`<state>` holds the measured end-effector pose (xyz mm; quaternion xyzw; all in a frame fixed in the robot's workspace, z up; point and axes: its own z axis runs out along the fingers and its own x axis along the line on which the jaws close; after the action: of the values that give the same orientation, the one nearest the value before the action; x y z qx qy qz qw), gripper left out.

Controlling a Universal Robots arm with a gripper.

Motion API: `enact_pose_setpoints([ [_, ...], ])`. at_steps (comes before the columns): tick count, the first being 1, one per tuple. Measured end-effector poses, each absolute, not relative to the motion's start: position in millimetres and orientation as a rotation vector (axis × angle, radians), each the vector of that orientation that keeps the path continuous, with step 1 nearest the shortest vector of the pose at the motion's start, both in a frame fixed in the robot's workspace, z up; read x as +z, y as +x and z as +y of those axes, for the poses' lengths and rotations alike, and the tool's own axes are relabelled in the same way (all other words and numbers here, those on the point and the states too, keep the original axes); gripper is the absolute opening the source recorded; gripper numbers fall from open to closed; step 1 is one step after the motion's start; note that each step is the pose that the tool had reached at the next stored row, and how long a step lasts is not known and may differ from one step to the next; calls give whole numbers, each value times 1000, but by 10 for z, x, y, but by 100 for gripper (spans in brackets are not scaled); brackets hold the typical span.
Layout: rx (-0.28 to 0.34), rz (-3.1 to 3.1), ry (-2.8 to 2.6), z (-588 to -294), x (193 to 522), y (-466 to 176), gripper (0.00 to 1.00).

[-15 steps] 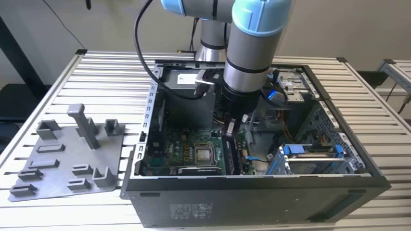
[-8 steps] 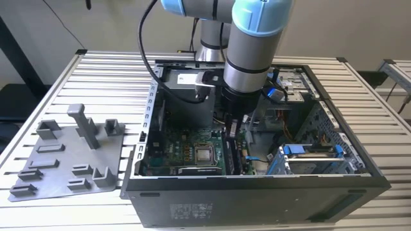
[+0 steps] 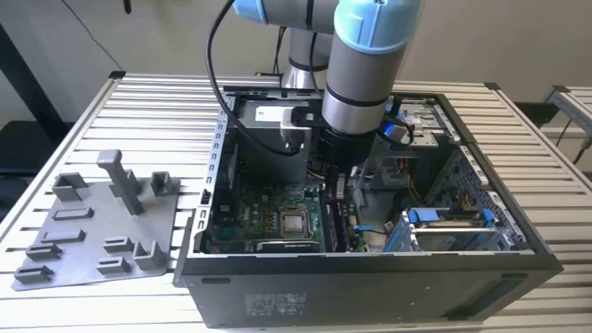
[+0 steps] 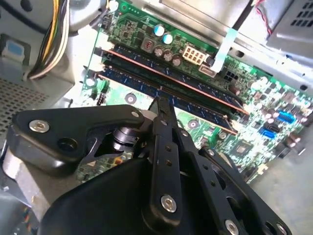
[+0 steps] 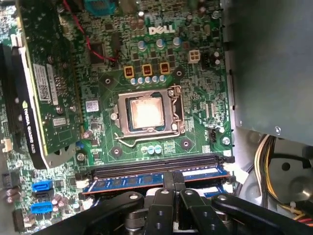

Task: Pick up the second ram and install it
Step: 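Press down the second ram until it locks into place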

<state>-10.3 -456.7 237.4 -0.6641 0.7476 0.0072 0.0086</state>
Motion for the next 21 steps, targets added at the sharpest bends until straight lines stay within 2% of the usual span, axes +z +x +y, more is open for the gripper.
enact_pose_setpoints([
  [21,23,2266,-2152,-4766,2364,-82,11],
])
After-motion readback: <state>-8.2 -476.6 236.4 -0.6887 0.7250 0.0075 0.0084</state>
